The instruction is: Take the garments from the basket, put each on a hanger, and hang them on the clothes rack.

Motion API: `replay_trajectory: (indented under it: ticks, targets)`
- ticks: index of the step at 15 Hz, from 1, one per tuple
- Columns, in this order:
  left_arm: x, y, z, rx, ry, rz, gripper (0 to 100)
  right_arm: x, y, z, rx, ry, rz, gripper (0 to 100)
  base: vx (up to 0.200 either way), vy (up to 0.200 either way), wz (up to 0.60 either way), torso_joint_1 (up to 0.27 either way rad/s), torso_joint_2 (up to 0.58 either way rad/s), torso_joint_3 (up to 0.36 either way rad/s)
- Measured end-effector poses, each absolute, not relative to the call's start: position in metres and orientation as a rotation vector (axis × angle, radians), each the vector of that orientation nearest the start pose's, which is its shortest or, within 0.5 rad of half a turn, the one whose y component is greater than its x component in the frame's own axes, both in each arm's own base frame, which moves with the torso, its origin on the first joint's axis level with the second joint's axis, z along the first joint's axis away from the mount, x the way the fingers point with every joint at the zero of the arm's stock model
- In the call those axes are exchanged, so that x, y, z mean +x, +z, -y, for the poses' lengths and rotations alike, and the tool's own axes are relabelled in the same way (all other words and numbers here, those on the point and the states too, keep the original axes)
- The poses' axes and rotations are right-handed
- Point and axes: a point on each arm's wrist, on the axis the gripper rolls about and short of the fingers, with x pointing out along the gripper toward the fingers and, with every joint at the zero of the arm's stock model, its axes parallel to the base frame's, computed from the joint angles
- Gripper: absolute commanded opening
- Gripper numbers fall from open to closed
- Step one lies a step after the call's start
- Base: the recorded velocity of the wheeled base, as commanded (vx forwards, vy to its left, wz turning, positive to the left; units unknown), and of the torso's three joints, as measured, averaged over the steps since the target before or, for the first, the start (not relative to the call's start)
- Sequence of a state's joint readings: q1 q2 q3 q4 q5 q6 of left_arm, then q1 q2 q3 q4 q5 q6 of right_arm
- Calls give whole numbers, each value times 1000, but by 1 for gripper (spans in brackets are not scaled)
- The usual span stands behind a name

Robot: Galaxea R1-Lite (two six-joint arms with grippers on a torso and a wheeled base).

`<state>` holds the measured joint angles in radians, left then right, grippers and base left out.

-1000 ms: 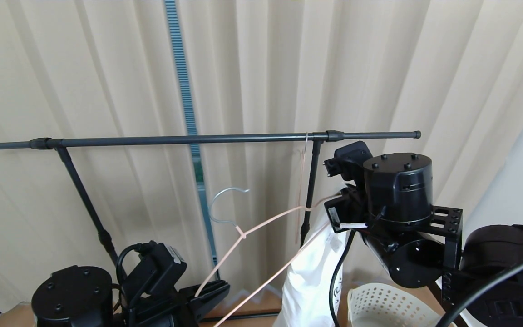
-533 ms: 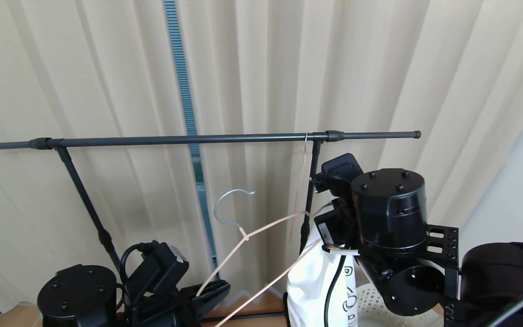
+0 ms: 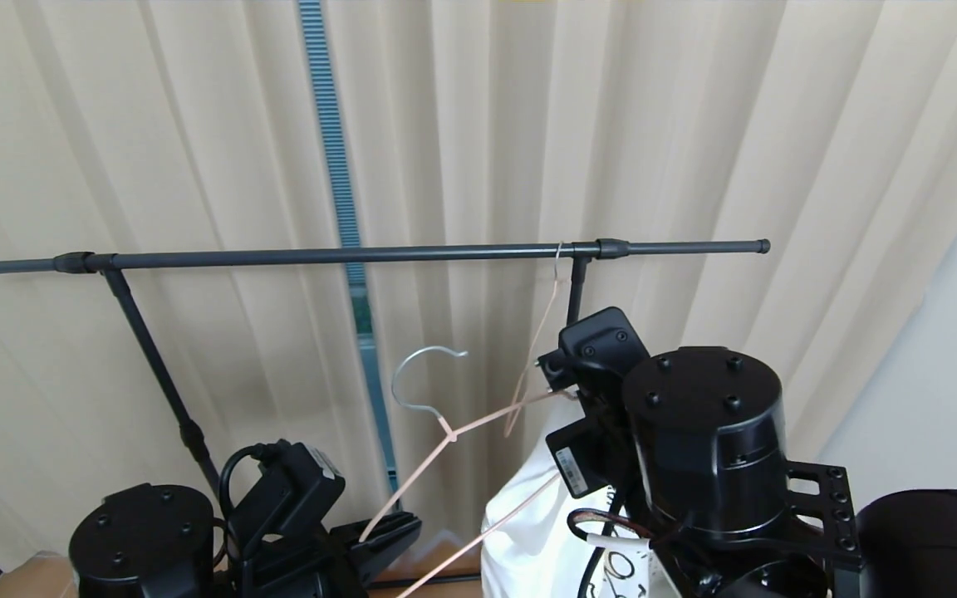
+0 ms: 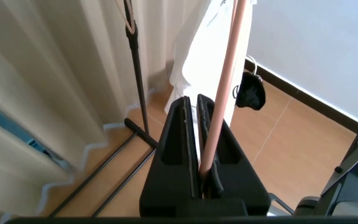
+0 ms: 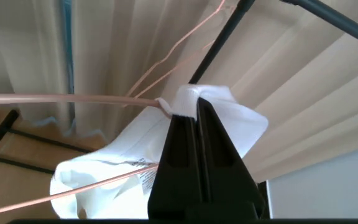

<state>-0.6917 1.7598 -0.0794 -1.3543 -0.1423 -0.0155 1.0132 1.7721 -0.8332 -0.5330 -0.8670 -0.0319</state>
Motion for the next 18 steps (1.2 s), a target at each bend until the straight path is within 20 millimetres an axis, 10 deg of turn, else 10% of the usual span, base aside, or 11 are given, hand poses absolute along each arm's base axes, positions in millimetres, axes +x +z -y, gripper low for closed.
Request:
replay_trajectory:
  ticks: [18]
  targets:
    - [160, 78, 136, 79, -821, -339, 0, 125, 179, -289, -179, 342, -191, 0, 0, 0, 0, 0, 0, 0]
